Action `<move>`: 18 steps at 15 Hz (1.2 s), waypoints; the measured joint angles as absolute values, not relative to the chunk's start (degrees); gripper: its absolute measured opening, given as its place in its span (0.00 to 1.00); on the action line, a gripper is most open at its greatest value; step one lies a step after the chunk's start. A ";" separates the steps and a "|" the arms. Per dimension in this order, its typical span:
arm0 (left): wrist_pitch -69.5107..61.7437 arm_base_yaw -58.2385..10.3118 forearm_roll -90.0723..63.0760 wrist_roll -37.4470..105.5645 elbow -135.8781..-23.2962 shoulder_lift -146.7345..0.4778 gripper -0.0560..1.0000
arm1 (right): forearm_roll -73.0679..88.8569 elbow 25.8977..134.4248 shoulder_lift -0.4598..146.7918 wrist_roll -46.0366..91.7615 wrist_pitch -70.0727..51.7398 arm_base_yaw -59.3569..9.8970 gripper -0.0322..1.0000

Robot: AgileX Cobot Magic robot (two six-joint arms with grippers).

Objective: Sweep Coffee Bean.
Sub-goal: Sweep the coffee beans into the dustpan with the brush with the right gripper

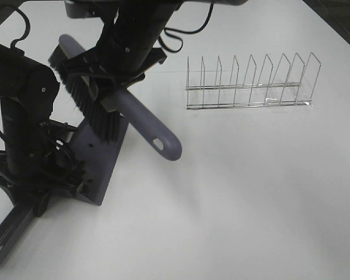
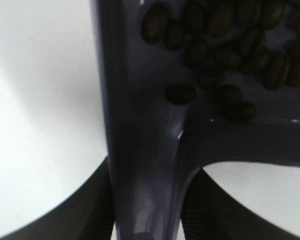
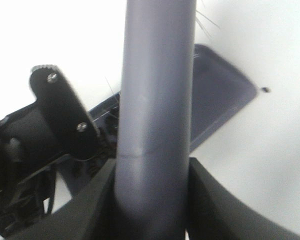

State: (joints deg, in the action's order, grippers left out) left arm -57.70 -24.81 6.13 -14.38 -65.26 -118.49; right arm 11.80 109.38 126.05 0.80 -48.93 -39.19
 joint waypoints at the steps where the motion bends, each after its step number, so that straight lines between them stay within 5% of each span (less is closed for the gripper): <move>1: -57.75 -24.81 6.25 -14.38 -65.26 -118.49 0.37 | 7.33 109.78 124.39 -1.83 -50.31 -38.45 0.34; 7: -59.82 -15.99 4.47 -8.19 -70.59 -120.15 0.37 | -3.27 110.18 121.75 -4.98 -67.55 -28.07 0.34; 18: -71.79 -14.61 -0.97 -0.57 -93.68 -133.04 0.37 | 8.71 116.65 137.34 1.49 -62.85 -29.11 0.34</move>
State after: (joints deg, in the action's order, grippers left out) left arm -71.79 -14.61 -0.97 -0.57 -93.68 -133.04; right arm 8.71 116.65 137.34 1.49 -62.85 -29.11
